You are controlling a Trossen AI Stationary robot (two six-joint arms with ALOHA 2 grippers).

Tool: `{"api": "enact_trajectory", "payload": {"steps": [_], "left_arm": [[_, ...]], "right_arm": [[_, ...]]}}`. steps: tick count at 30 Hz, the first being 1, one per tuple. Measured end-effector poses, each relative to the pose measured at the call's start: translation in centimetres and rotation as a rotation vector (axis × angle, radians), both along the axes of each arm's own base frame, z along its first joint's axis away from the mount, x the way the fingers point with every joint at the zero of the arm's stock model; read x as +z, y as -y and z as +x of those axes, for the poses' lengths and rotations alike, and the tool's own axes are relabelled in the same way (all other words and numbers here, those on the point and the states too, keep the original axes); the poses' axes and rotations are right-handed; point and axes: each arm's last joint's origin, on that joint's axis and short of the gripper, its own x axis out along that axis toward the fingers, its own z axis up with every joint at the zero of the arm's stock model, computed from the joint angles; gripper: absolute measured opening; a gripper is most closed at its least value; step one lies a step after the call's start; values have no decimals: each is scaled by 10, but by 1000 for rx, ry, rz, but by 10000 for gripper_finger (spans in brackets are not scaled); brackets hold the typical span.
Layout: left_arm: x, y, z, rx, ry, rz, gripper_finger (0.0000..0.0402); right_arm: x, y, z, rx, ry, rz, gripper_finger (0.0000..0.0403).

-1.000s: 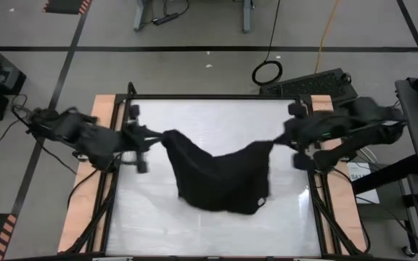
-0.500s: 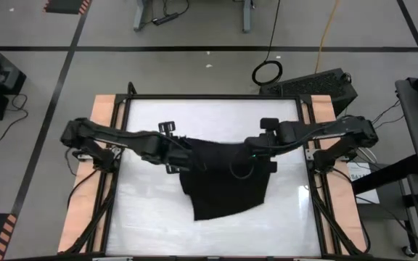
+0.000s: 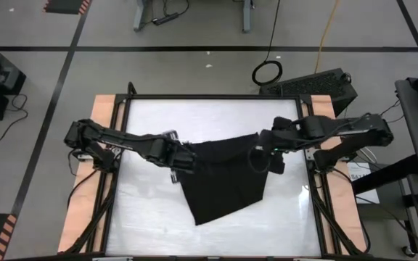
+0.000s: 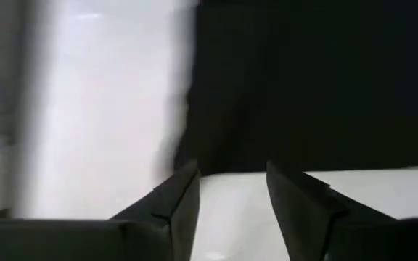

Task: Roll towel into tight, uniform cylinder
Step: Fold the black towel

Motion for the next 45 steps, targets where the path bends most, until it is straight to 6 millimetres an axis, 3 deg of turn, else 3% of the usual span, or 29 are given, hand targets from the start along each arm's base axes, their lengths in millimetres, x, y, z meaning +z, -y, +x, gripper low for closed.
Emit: {"api": "enact_trajectory", "payload": {"steps": [4,9,15,22,30,39,45], "left_arm": [[1,22,21,-221,152,-228,166],[-14,48,45,-432,239,-305,157],[-74,60,65,-447,48,-371,147],[-132,72,80,-459,-69,-496,143],[-138,88,76,-525,-94,-492,143],[-147,94,59,-550,-203,-472,143],[-156,100,56,-558,-164,-498,143]], "right_arm": [[9,-9,1,40,122,68,262],[5,-14,11,54,165,72,262],[-32,-13,26,24,169,40,263],[-68,13,41,-87,263,30,254],[-103,54,43,-138,242,37,215],[-153,92,64,-171,134,73,185],[-176,112,71,-186,99,111,168]]}}
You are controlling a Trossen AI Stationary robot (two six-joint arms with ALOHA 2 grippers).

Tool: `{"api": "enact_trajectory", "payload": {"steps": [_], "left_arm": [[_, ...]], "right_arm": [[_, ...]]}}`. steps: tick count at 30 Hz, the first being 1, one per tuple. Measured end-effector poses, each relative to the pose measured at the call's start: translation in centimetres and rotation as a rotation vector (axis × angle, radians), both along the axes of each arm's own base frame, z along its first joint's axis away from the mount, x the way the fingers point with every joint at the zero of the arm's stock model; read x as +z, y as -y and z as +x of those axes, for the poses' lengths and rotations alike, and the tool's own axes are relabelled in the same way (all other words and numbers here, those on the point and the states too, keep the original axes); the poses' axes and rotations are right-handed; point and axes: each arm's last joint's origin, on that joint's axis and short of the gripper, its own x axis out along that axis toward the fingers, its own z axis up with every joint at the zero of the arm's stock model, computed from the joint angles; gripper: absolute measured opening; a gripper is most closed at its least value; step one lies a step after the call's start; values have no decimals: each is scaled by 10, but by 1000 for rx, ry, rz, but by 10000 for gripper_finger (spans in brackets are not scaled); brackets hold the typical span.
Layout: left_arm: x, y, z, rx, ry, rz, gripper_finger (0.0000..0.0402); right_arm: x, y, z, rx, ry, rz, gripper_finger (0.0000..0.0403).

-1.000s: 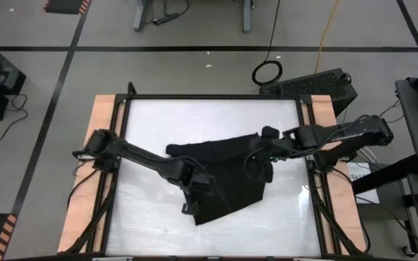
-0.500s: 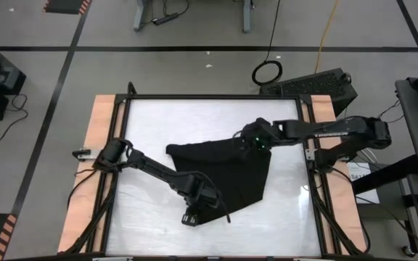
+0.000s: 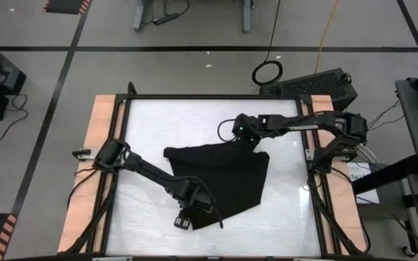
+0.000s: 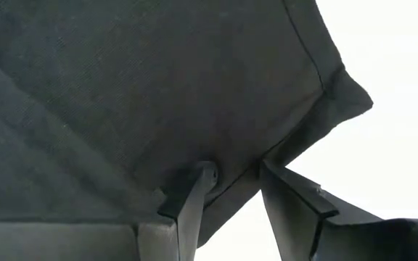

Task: Roll towel into tight, uniform cylinder
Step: Fold the black towel

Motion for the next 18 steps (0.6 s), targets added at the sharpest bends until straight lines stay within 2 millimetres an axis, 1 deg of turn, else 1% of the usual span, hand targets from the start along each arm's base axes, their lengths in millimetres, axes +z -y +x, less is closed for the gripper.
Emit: {"api": "enact_trajectory", "payload": {"steps": [4,9,13,18], "left_arm": [[-2,-1,-1,27,-21,-5,143],[-2,3,-5,17,-37,10,143],[-4,7,-11,-2,-72,27,143],[-5,10,-16,-19,-109,42,143]], "right_arm": [[-17,8,1,22,-67,1,157],[-38,14,3,46,-139,7,146],[-41,22,3,9,-165,-54,137],[-36,39,-6,-53,-228,-214,126]]}}
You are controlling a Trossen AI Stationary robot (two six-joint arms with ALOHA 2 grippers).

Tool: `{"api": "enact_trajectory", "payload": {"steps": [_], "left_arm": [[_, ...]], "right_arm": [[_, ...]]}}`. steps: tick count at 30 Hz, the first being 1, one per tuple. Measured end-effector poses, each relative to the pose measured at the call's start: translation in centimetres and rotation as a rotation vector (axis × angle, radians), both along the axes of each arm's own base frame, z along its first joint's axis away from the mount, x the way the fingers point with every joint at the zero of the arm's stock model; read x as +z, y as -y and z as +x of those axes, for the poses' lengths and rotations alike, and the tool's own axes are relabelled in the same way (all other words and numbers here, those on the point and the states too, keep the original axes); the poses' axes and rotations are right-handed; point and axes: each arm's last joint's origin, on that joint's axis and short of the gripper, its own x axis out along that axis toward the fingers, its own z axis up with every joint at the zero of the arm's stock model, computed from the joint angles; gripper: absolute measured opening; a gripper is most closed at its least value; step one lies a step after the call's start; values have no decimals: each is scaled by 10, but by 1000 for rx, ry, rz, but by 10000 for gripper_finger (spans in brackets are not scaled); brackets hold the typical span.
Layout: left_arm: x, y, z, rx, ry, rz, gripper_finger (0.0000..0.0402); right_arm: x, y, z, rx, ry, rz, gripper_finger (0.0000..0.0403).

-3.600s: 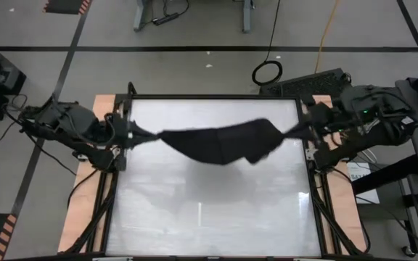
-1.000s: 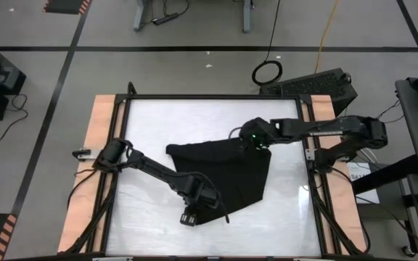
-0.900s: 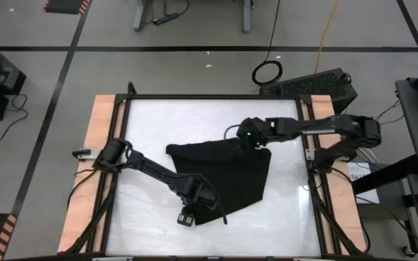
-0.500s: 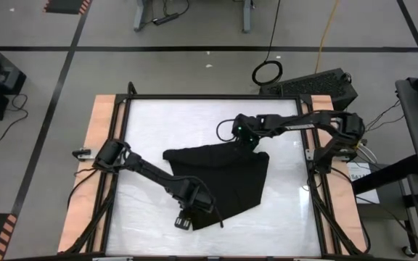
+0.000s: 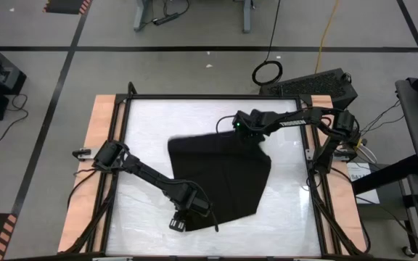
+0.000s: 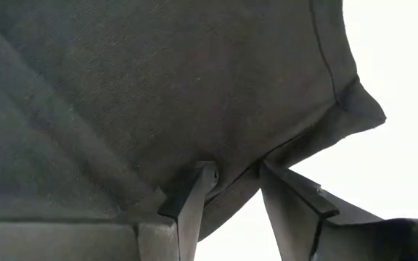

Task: Roll towel into tight, uniform cylinder
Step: Fold the black towel

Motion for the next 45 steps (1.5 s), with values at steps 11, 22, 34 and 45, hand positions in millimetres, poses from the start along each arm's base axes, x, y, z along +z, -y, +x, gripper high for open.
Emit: {"api": "enact_trajectory", "payload": {"steps": [11,22,34,45], "left_arm": [[-1,-4,-13,-52,-119,55,143],[2,-30,-21,-52,-247,166,143],[58,-71,-17,87,-52,219,143],[68,-70,16,121,286,47,143]], "right_arm": [[32,33,-18,-112,41,-57,114],[103,-6,-31,15,343,198,114],[108,-90,-42,140,130,368,114],[104,-143,-50,176,-4,397,114]]}}
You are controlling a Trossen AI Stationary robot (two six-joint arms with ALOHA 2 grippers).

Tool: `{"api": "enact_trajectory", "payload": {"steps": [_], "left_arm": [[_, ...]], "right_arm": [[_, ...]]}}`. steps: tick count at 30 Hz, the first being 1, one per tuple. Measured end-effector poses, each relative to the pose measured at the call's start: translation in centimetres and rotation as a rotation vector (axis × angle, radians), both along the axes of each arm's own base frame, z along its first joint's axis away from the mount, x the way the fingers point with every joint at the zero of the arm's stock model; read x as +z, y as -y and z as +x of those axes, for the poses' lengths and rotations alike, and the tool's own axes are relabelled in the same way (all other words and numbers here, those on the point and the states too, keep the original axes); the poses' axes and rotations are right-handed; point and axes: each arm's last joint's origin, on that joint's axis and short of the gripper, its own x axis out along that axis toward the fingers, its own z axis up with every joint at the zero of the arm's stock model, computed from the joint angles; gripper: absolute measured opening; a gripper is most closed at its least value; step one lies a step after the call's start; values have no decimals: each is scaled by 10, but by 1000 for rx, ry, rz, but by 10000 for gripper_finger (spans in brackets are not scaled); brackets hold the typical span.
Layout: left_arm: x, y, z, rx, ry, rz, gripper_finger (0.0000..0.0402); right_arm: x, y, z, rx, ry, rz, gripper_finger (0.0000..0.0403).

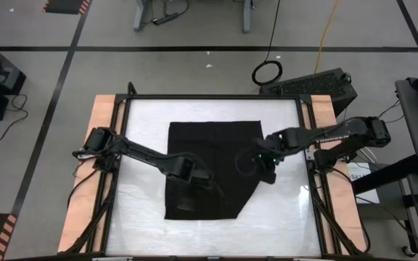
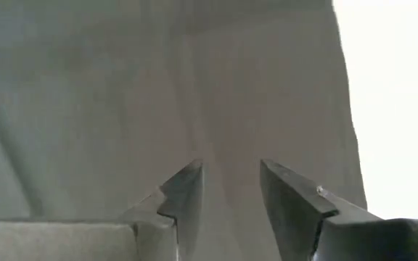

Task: Roll towel into tight, uniform cylinder
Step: Fold the black towel

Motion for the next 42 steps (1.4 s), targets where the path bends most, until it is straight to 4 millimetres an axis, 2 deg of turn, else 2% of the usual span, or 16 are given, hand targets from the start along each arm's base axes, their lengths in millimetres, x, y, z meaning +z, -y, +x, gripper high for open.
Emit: {"api": "enact_trajectory", "payload": {"steps": [5,9,17,23,28,33,37,42], "left_arm": [[-9,-4,29,11,201,-39,143],[-27,-16,40,43,202,-38,143],[-54,-25,48,58,153,-63,143],[-62,-24,52,51,161,-66,143],[-67,-24,52,51,144,-63,143],[-67,-24,52,51,138,-63,143],[-68,-27,52,58,134,-62,143],[-68,-30,52,65,128,-64,143]], "right_arm": [[-1,-18,-4,9,-24,-14,114],[-14,-29,-11,-9,-60,-28,114],[-64,-40,-42,-142,-211,-67,114],[-96,-37,-54,-225,-171,-117,114],[-109,-31,-59,-259,-121,-165,114],[-114,-28,-53,-184,-40,-174,114],[-112,-27,-39,-143,99,-183,114],[-105,-29,-20,-106,272,-81,114]]}}
